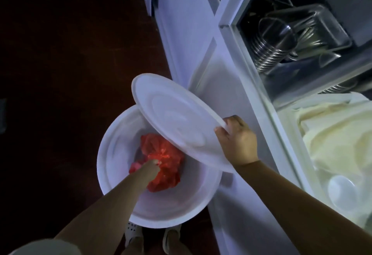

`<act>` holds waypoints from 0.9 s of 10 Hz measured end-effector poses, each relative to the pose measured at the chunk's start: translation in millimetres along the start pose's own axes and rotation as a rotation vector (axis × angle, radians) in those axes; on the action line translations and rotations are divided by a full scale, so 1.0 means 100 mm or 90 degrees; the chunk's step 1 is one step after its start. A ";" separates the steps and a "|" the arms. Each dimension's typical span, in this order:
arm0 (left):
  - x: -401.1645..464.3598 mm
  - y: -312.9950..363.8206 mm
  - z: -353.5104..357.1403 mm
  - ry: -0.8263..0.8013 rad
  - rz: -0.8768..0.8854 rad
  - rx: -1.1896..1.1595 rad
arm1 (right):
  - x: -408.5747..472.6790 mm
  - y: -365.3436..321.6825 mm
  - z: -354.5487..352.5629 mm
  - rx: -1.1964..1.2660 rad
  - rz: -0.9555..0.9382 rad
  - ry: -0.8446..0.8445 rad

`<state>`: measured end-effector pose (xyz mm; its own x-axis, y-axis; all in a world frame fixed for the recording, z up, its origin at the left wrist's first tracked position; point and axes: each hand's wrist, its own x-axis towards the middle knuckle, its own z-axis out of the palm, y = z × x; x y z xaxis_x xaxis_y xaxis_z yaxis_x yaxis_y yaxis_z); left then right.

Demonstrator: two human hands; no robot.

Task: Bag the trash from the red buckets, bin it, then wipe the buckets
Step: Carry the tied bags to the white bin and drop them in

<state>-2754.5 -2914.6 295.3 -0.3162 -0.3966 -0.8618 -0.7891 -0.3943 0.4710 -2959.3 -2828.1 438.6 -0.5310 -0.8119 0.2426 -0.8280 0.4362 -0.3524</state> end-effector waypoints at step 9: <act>-1.51 -0.35 -1.13 0.316 0.652 0.593 | -1.15 -0.94 0.17 -0.069 -0.248 -0.149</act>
<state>-2620.0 -2934.7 430.3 -0.8769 -0.4806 0.0087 -0.4442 0.8171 0.3676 -2817.0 -2782.4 428.1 -0.1319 -0.9836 0.1229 -0.9782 0.1092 -0.1766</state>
